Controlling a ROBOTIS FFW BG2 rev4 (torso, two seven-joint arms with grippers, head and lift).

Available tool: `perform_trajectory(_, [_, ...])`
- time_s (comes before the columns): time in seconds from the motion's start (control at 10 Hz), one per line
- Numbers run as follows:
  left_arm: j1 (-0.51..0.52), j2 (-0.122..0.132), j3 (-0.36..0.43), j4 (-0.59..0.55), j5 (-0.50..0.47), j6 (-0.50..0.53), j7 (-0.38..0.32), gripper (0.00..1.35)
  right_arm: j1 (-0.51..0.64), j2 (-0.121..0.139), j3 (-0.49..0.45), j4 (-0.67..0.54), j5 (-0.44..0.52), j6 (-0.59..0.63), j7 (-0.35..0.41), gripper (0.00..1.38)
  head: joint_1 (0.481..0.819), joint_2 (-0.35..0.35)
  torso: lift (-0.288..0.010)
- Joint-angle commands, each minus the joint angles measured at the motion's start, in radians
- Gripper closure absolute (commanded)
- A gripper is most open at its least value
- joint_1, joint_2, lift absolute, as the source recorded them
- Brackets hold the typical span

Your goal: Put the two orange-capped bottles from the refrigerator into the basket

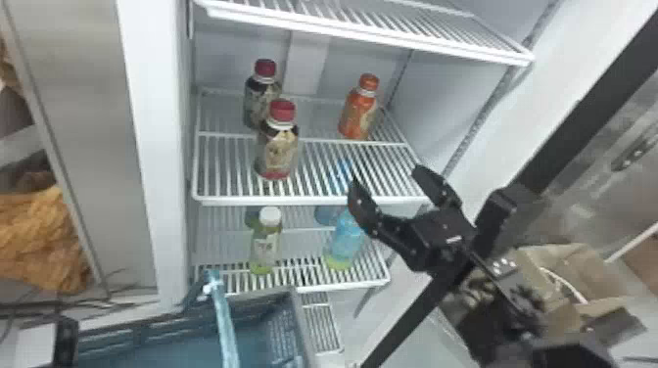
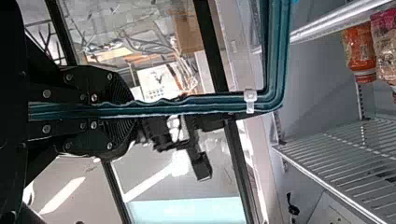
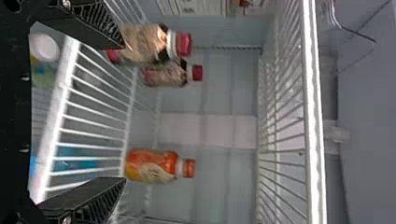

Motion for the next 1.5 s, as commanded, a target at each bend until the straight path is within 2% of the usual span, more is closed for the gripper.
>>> perform_trajectory(0.0, [0.002, 0.000, 0.005, 0.000, 0.000, 0.000, 0.000, 1.20, -0.090, -0.009, 0.009, 0.126, 0.023, -0.103, -0.006, 0.03, 0.695, -0.350, -0.040])
perform_trajectory(0.3, [0.002, 0.000, 0.005, 0.000, 0.000, 0.000, 0.000, 1.20, -0.252, -0.015, 0.003, 0.328, 0.095, -0.152, -0.019, 0.02, 0.695, -0.350, -0.040])
perform_trajectory(0.7, [0.002, 0.001, 0.003, 0.000, 0.000, 0.000, 0.000, 1.20, -0.419, -0.023, 0.022, 0.595, 0.083, -0.321, -0.059, 0.00, 0.695, -0.350, -0.040])
perform_trajectory(1.0, [0.002, 0.001, 0.003, 0.000, 0.002, 0.000, 0.000, 1.20, -0.546, -0.035, 0.060, 0.760, 0.061, -0.380, -0.078, 0.00, 0.695, -0.350, -0.040])
perform_trajectory(1.4, [0.000, 0.003, -0.001, 0.000, 0.002, 0.000, 0.000, 1.20, -0.721, -0.042, 0.120, 1.025, 0.055, -0.468, -0.158, 0.00, 0.695, -0.350, -0.040])
